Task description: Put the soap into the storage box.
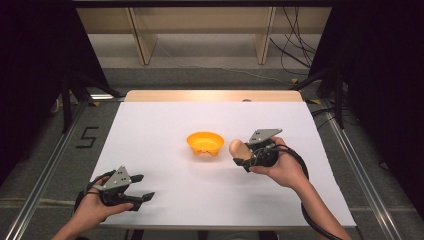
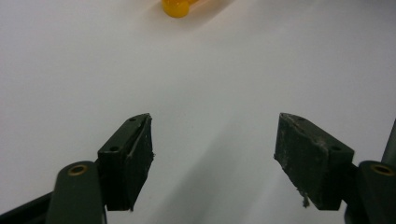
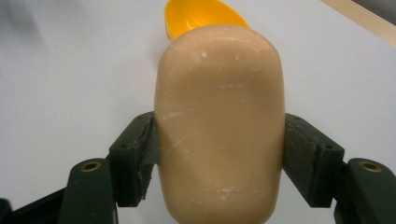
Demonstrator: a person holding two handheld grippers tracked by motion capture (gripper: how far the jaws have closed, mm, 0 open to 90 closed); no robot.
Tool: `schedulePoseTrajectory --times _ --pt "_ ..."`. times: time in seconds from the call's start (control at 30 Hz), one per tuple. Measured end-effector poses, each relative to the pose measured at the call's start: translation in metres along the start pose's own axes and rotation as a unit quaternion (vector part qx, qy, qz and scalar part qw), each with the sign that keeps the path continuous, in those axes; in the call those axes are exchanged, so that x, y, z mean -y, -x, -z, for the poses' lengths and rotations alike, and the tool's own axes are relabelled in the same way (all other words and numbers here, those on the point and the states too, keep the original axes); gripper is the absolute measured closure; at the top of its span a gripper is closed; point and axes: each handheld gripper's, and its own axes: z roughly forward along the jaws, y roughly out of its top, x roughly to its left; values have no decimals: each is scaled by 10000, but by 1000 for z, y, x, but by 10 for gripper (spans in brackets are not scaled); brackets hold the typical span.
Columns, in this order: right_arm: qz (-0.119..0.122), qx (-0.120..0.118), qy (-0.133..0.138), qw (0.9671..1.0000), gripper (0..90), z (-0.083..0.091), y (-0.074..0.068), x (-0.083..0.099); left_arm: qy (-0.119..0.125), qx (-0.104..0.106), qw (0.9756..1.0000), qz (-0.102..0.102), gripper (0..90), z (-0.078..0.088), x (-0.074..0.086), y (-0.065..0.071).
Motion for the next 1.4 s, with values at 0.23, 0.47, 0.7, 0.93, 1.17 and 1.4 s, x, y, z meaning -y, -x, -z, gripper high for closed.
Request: schedulePoseTrajectory --times 0.23,0.47,0.7,0.93,1.17,1.4 --pt "-45 -14 12 10000 335 -2 1 -4 40 6 10000 42 276 -1 0 1" --pt "-121 -29 18 9999 335 -4 3 -8 -76 37 9999 82 276 1 0 0" --pt "-90 12 129 9999 335 -6 5 -9 -27 16 10000 85 276 0 0 0" --pt "-114 -11 166 9998 335 -8 6 -10 60 -33 9999 137 276 -1 0 1" --pt "-126 0 211 9997 335 -10 7 -11 18 -18 9999 102 276 0 0 1" --pt "-198 -11 258 9995 335 -11 9 -13 77 14 9998 166 276 0 0 2"
